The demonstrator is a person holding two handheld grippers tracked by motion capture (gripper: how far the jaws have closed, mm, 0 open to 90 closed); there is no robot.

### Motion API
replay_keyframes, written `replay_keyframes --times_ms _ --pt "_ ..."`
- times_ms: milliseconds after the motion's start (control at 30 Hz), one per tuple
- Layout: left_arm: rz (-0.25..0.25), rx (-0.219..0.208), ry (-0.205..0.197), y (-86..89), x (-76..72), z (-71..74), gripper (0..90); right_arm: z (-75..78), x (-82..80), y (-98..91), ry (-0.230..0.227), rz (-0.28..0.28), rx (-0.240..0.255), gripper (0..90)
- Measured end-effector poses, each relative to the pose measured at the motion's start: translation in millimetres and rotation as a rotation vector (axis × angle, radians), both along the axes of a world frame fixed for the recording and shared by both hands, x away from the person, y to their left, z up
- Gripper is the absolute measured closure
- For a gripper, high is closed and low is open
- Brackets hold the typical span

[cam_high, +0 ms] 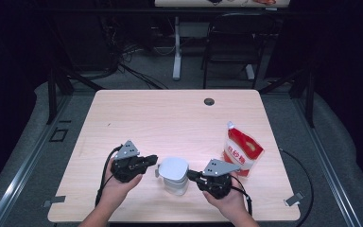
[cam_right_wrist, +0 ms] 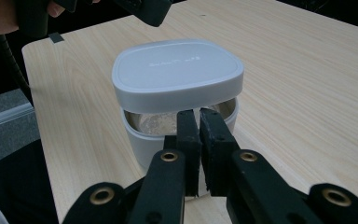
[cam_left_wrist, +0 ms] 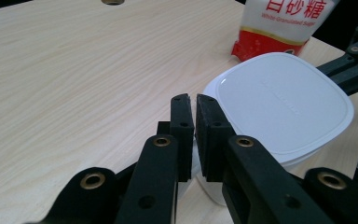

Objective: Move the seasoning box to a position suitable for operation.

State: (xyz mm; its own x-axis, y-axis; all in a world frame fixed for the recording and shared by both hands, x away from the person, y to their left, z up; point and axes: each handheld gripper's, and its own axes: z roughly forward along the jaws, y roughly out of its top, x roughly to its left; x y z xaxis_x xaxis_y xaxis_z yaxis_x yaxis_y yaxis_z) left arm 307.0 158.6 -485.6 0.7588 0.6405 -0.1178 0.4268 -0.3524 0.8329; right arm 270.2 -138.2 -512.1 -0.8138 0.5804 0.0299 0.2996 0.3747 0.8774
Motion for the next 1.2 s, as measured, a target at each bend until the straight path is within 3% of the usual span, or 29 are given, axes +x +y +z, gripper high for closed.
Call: replay_keyframes --times_ms 500,733,1200 --pt "0.016 -0.015 0.004 7.8 1.6 1.0 81.1 6.7 0.4 3.1 -0.012 0.014 0.000 86.7" --pt "0.045 -0.028 -0.008 15.4 1.5 5.0 79.7 12.7 2.9 6.3 -0.016 0.020 0.006 86.7" --pt "0.069 -0.039 0.018 25.9 9.3 -0.3 75.1 23.0 14.7 9.8 0.020 0.021 0.008 86.4"
